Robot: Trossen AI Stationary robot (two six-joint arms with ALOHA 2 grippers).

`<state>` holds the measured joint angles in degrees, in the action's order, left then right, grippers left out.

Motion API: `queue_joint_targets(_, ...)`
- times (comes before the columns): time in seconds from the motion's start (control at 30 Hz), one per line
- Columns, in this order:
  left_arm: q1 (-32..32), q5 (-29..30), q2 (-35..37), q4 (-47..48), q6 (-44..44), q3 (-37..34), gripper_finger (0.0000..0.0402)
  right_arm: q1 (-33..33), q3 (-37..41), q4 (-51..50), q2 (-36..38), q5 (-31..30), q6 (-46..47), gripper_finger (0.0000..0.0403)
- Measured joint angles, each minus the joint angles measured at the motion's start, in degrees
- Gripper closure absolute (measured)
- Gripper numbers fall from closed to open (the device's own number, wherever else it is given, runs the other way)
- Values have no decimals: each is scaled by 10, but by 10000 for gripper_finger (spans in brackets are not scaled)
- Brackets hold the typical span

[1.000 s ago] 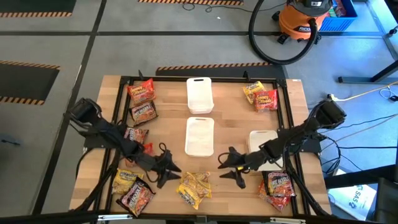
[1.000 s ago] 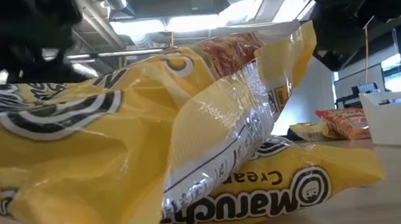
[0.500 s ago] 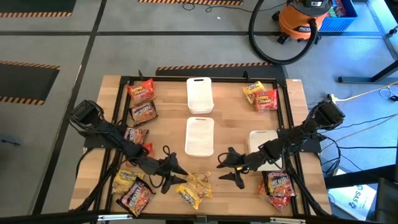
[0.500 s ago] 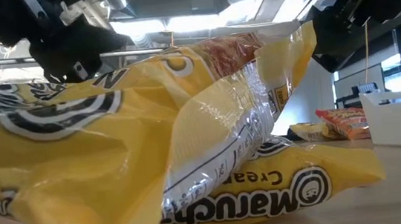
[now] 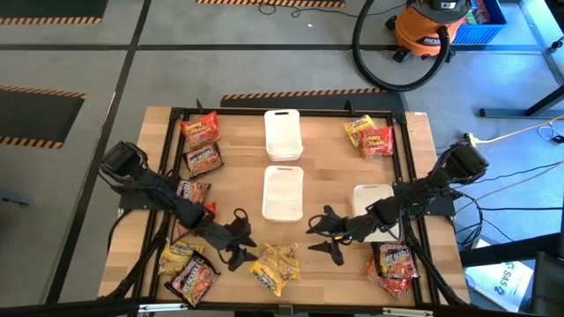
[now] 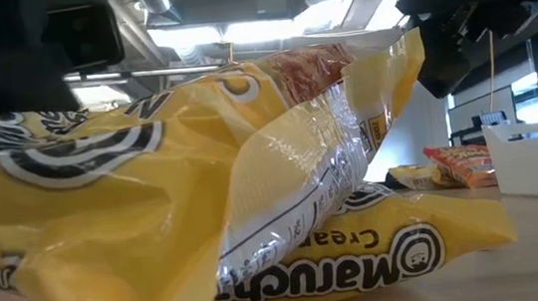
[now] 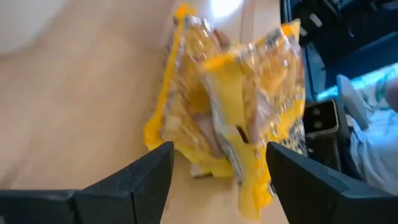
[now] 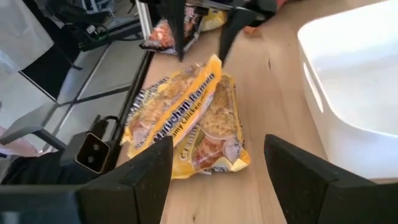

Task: Sort Maruchan noodles
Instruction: Put the yellow noodle pack into the top white bin

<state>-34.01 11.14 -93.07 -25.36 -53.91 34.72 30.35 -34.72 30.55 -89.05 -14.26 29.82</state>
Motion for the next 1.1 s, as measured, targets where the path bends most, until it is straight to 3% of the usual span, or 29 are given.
queue_joint_targets(0.33,-11,-49,-58,-95,-41,0,154,0,-59,20,-79,27,-8,166)
queue_joint_targets(0.8,-2,-39,-127,-198,-51,0,156,0,-182,-49,-173,69,36,166)
queue_joint_targets(0.93,0,-37,-131,-203,-38,1,180,0,-191,-49,-189,75,36,166)
queue_joint_targets(1.1,0,-36,-132,-228,-15,0,240,0,-191,-49,-190,74,34,166)
